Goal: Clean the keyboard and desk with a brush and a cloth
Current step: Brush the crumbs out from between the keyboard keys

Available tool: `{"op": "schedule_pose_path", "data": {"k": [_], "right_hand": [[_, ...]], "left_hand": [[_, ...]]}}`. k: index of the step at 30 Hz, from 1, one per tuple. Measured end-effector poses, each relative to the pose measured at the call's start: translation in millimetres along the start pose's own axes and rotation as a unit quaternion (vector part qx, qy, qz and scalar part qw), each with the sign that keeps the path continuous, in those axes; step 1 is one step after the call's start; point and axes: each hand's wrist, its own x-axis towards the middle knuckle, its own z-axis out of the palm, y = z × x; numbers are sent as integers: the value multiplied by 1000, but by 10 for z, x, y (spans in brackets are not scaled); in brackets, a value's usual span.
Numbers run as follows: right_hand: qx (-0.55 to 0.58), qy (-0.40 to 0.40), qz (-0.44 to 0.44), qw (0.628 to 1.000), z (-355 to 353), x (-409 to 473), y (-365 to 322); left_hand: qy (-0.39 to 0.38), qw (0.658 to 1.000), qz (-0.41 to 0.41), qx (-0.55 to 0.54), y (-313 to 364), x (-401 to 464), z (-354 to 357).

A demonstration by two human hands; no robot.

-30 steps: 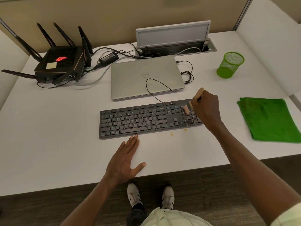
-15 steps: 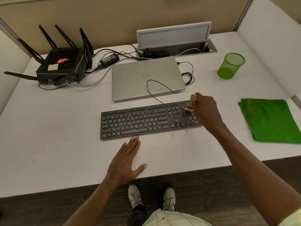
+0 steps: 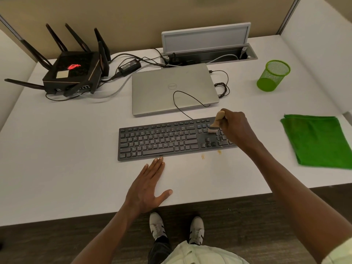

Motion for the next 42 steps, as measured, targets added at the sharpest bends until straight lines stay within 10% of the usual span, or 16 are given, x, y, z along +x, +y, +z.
{"op": "schedule_pose_path", "data": {"k": [42], "right_hand": [[40,23,60,997,-350,8,64]], "left_hand": [[1,1000,-1,3,-3,1,7]]}}
